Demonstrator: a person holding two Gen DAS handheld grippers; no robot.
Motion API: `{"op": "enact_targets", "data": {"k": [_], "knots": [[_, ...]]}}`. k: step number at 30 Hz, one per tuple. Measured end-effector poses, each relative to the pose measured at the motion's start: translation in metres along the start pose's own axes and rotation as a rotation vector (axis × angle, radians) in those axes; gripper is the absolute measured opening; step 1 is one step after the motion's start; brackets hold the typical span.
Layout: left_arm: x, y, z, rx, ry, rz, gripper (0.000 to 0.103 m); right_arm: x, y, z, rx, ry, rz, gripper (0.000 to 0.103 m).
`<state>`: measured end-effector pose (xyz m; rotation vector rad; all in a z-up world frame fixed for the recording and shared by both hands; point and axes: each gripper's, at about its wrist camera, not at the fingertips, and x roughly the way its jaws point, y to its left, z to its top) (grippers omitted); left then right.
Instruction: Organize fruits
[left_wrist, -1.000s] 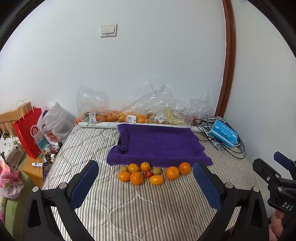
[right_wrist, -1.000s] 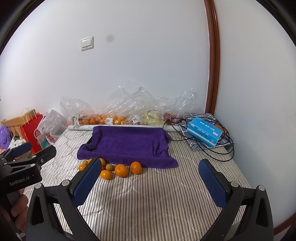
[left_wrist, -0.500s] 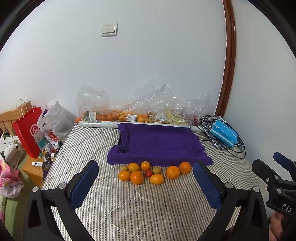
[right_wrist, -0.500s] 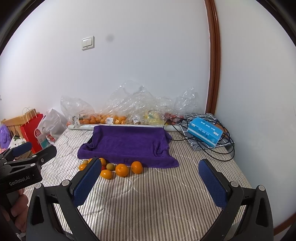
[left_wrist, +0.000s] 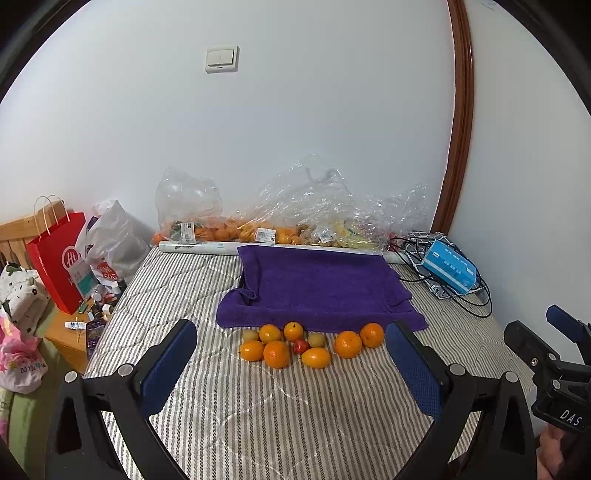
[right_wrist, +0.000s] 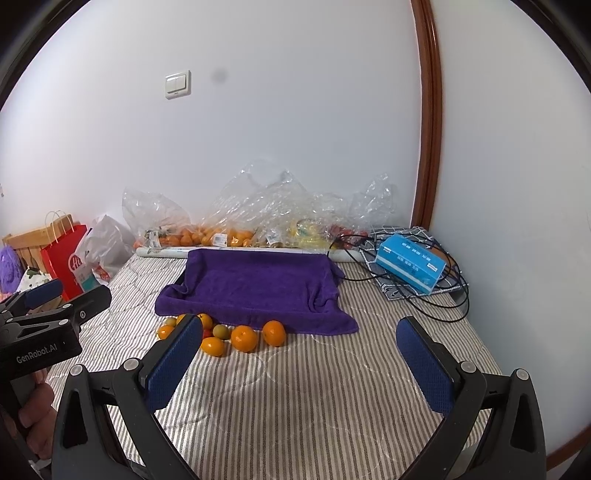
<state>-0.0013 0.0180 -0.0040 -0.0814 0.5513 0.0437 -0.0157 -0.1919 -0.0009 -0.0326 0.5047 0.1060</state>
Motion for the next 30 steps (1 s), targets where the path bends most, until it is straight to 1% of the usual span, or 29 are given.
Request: {"op": "enact_targets", "data": {"k": [6, 9, 16, 18, 20, 22, 25, 30], "knots": [[0.003, 0.003, 0.000, -0.006, 0.004, 0.004, 0.103, 0.004, 0.003, -0.001, -0.016, 0.007, 0.004, 0.103], [0.010, 0.006, -0.002, -0.011, 0.014, 0.004, 0.103, 0.009, 0.005, -0.002, -0.033, 0.008, -0.014, 0.103], [0.038, 0.020, -0.007, -0.023, 0.056, 0.026, 0.103, 0.032, 0.006, -0.003, -0.017, 0.020, -0.006, 0.103], [0.046, 0.027, -0.009, -0.037, 0.068, 0.023, 0.102, 0.042, 0.005, -0.003, -0.017, 0.032, -0.023, 0.103], [0.058, 0.036, -0.011, -0.056, 0.092, 0.023, 0.102, 0.052, 0.003, -0.003, -0.008, 0.046, -0.060, 0.103], [0.066, 0.043, -0.013, -0.068, 0.105, 0.031, 0.102, 0.060, 0.000, -0.004, 0.001, 0.056, -0.068, 0.103], [0.076, 0.051, -0.017, -0.076, 0.119, 0.048, 0.102, 0.074, -0.004, -0.008, 0.009, 0.061, -0.053, 0.103], [0.099, 0.058, -0.023, -0.077, 0.155, 0.049, 0.102, 0.104, 0.001, -0.017, -0.050, 0.094, -0.022, 0.103]]}}
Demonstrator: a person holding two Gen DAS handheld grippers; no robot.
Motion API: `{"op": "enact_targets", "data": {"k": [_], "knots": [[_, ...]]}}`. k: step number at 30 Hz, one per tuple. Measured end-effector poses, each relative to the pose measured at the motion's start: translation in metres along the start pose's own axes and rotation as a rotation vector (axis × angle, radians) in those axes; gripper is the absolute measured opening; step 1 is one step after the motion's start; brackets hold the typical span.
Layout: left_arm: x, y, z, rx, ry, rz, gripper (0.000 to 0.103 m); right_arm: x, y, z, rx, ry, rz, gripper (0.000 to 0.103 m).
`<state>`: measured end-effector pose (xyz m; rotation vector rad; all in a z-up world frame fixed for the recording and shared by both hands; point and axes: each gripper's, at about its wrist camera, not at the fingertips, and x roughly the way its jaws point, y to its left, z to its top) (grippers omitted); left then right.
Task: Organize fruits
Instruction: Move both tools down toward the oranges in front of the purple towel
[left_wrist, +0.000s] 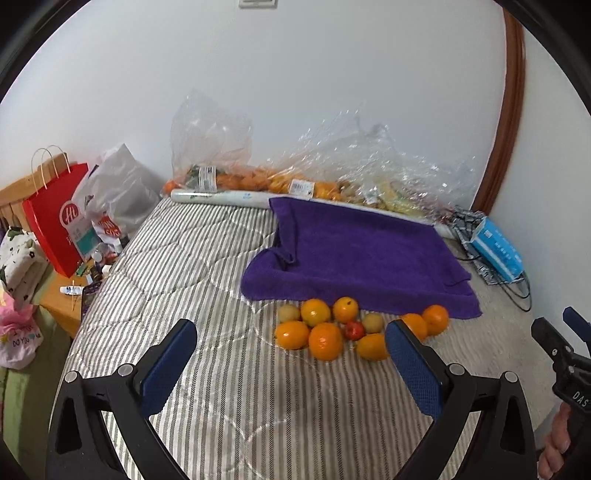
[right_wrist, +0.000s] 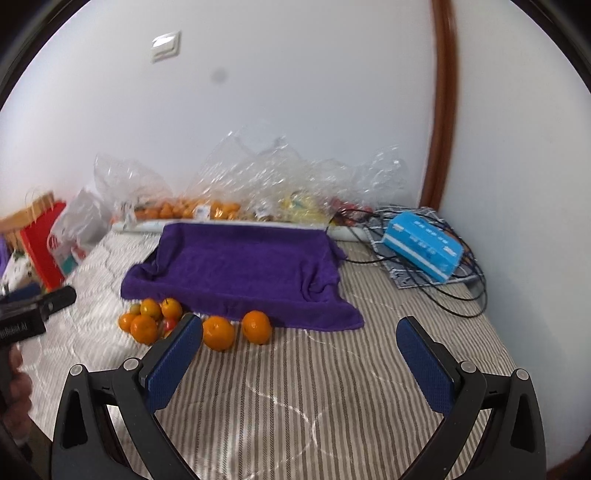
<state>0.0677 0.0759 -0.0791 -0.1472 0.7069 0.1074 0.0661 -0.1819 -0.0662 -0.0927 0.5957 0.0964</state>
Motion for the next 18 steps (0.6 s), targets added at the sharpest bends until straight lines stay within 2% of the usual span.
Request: {"op": "enact_targets", "data": {"k": [7, 10, 18], "knots": [[0.036, -0.002, -0.004, 0.034, 0.075, -0.006, 0.099, 0.036, -0.002, -0.009, 0.036, 0.019, 0.065, 0.103], [0.052, 0.000, -0.004, 0.020, 0.100, -0.011, 0.099, 0.052, -0.002, -0.010, 0.047, 0.038, 0.056, 0.103], [0.089, 0.028, -0.001, -0.085, 0.127, -0.013, 0.099, 0.094, -0.005, -0.014, 0.060, 0.090, 0.100, 0.095]]}}
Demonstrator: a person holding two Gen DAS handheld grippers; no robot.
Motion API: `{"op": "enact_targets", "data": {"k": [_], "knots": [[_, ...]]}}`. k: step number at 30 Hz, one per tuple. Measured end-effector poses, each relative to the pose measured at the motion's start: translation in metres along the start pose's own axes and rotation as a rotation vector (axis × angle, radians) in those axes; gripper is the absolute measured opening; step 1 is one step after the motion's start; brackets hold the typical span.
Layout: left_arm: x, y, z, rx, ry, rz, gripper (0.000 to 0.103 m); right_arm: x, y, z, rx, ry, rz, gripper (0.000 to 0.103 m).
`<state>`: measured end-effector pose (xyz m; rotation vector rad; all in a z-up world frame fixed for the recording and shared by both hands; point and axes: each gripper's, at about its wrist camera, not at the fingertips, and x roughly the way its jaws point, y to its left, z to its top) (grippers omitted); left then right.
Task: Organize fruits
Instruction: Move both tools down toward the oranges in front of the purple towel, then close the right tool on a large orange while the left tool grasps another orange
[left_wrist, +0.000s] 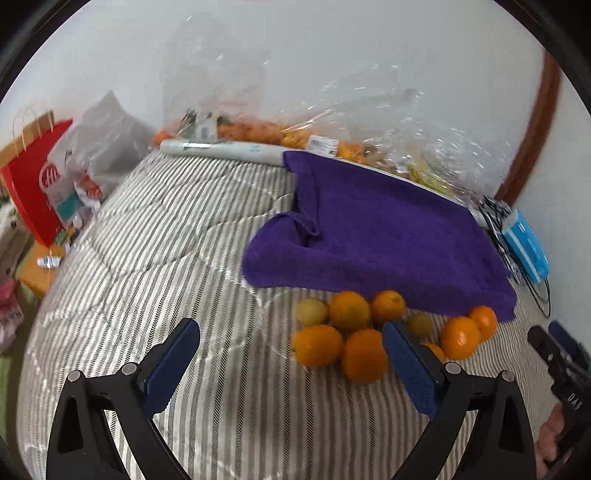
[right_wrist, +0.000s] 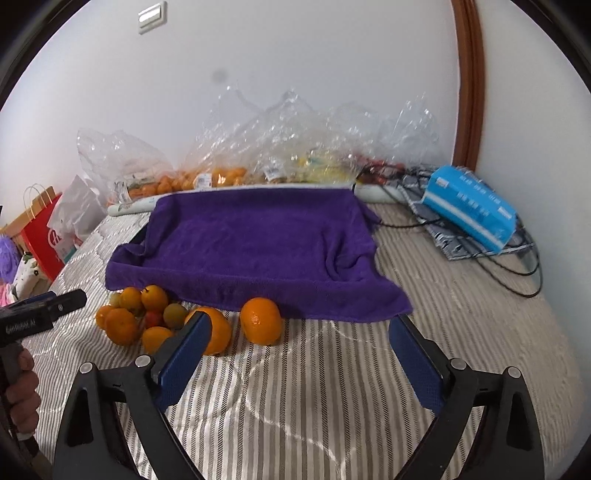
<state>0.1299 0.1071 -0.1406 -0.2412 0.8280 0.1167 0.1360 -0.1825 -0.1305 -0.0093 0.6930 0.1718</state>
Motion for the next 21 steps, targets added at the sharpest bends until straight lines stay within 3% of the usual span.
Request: {"op": "enact_targets", "data": {"k": [4, 6, 8, 16, 18, 21], "knots": [[0.009, 0.011, 0.003, -0.012, -0.016, 0.016, 0.099, 0.017, 0.002, -0.001, -0.008, 0.002, 0.000, 0.092], [0.013, 0.012, 0.004, 0.009, -0.016, 0.030, 0.099, 0.030, 0.005, 0.000, -0.014, 0.039, 0.021, 0.083], [0.016, 0.013, 0.005, 0.022, -0.013, 0.018, 0.098, 0.044, 0.007, 0.000, -0.019, 0.086, 0.055, 0.076], [0.024, 0.015, -0.001, 0.019, 0.012, -0.056, 0.098, 0.080, 0.009, -0.008, -0.020, 0.170, 0.089, 0.065], [0.025, 0.014, -0.002, 0.020, 0.019, -0.076, 0.098, 0.082, 0.009, -0.007, -0.016, 0.173, 0.118, 0.047], [0.022, 0.008, -0.005, 0.034, 0.028, -0.134, 0.096, 0.079, 0.008, -0.008, -0.035, 0.153, 0.102, 0.041]]}}
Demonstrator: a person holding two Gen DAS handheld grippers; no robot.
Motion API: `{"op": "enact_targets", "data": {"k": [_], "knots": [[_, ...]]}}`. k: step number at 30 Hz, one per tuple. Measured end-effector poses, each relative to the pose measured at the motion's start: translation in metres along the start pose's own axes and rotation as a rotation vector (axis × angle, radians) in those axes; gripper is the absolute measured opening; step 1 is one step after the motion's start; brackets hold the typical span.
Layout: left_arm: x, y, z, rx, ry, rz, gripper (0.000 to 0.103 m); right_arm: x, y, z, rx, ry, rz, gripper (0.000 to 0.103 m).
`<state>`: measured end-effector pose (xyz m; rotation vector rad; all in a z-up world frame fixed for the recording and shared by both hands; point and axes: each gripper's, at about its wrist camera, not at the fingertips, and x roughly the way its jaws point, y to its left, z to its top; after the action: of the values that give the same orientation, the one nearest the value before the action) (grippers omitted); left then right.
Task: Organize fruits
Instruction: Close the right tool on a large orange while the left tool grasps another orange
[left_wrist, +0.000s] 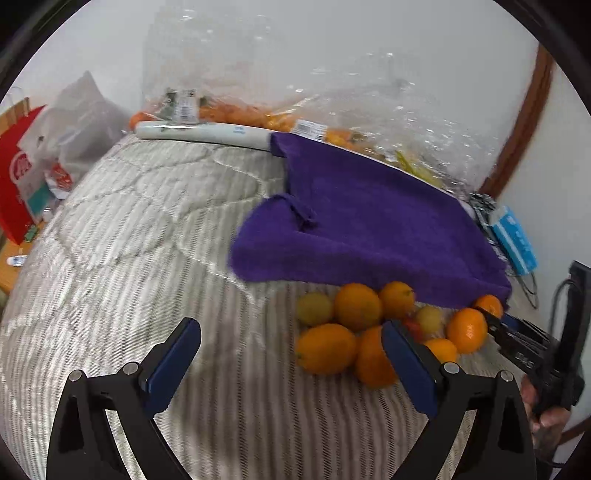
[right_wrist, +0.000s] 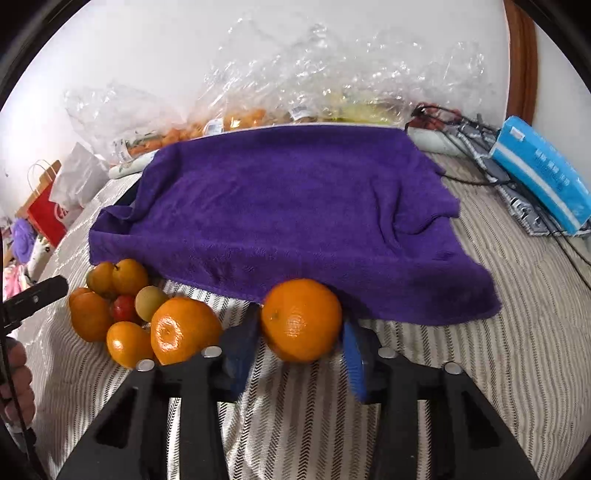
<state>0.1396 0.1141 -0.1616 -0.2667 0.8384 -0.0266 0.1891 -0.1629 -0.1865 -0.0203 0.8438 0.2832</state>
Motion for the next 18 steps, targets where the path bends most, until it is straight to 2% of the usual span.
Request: {"op": "enact_targets", "data": {"k": [2, 4, 7, 8, 12, 15, 18], "knots": [[-0.003, -0.009, -0.003, 0.031, -0.001, -0.029, 0.095, -0.003, -0.003, 0.000, 0.002, -0.014, 0.012, 0.040], [-0.003, -0.018, -0.006, 0.059, 0.004, -0.026, 0.094, -0.008, -0.005, -0.001, -0.006, -0.032, -0.003, 0.038], [0.001, -0.026, -0.009, 0.080, 0.017, -0.027, 0.085, -0.018, -0.007, -0.006, -0.035, -0.058, -0.007, 0.036], [0.000, -0.025, -0.009, 0.075, 0.013, -0.024, 0.081, -0.019, -0.009, -0.006, -0.031, -0.063, 0.004, 0.036], [-0.011, -0.013, -0.006, 0.017, -0.021, -0.042, 0.079, -0.021, -0.016, -0.006, -0.001, -0.072, 0.035, 0.036], [-0.014, -0.010, -0.001, 0.024, -0.033, 0.004, 0.076, -0.018, -0.022, -0.006, 0.023, -0.064, 0.071, 0.036], [-0.012, -0.006, 0.000, 0.027, -0.037, 0.028, 0.066, -0.018, -0.022, -0.006, 0.028, -0.066, 0.067, 0.036]]}}
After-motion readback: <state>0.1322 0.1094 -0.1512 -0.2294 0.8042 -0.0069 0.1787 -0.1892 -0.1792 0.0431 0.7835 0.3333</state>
